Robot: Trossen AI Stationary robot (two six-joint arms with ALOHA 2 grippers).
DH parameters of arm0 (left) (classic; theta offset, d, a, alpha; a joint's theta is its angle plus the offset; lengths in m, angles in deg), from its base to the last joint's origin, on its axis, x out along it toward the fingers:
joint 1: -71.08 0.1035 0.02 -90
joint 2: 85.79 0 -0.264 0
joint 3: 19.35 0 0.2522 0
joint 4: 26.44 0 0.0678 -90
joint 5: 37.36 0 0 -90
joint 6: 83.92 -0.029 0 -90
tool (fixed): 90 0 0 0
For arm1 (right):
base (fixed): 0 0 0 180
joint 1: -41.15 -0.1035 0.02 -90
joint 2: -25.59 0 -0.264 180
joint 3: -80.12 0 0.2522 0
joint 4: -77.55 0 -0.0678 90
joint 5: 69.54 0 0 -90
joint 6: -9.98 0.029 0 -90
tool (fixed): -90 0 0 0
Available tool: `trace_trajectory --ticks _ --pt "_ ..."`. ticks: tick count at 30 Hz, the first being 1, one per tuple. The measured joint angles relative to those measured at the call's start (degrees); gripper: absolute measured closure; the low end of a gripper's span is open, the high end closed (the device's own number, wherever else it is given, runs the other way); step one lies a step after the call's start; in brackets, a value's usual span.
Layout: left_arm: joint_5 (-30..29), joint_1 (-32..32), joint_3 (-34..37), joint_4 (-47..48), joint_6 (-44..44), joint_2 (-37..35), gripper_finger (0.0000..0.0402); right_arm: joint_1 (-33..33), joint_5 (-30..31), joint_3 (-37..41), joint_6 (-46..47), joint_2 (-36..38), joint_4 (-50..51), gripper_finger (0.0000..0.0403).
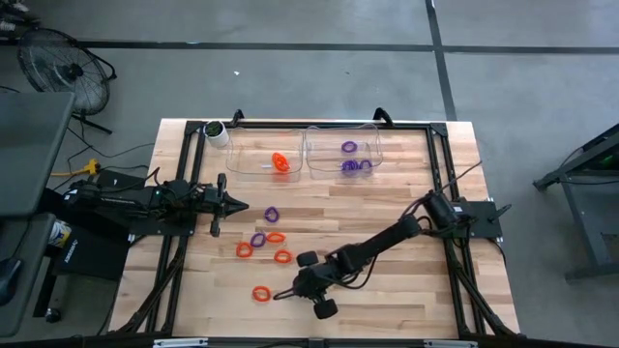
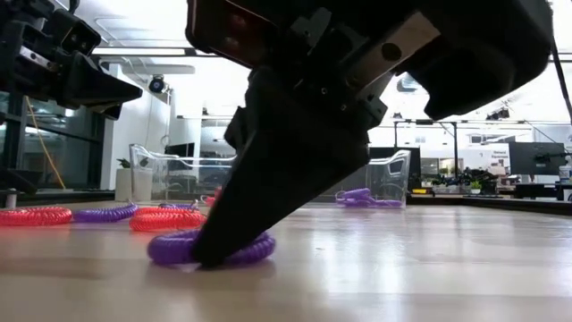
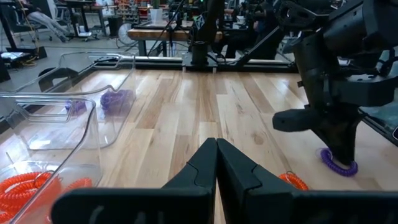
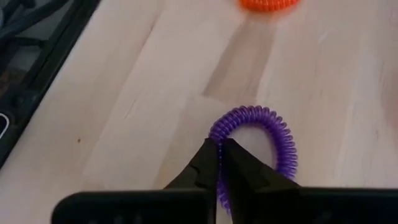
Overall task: Sort spring keychains
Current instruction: Put the bottom violet spring keychain into the right bin
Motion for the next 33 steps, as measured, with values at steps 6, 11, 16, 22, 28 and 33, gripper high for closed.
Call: trace_trajectory --ticks 6,11,16,22,28,33 --pt "0.0 0.0 0.0 0.0 0.0 0.0 0.0399 0.0 3.5 0.2 2.1 2.5 2.0 0.0402" --pt "0.0 0.0 0.0 0.0 0.0 0.0 0.0399 0.0 6.2 0.1 4.6 5.7 3.6 0.0403" --pt "0.0 0.0 0.0 0.0 0.0 0.0 0.0399 0.5 8.7 0.1 8.6 9.3 7.4 0.0402" --pt "0.0 0.0 0.0 0.0 0.0 0.0 0.0399 3.5 9.6 0.0 15.1 13.5 16.1 0.0402" --pt "0.0 0.0 0.0 0.0 0.0 0.0 0.0399 10.1 10.1 -0.1 16.7 17.5 26.5 0.0402" --pt "0.0 0.0 0.0 0.0 0.0 0.0 0.0399 17.9 10.0 -0.1 15.8 21.9 34.8 0.0402"
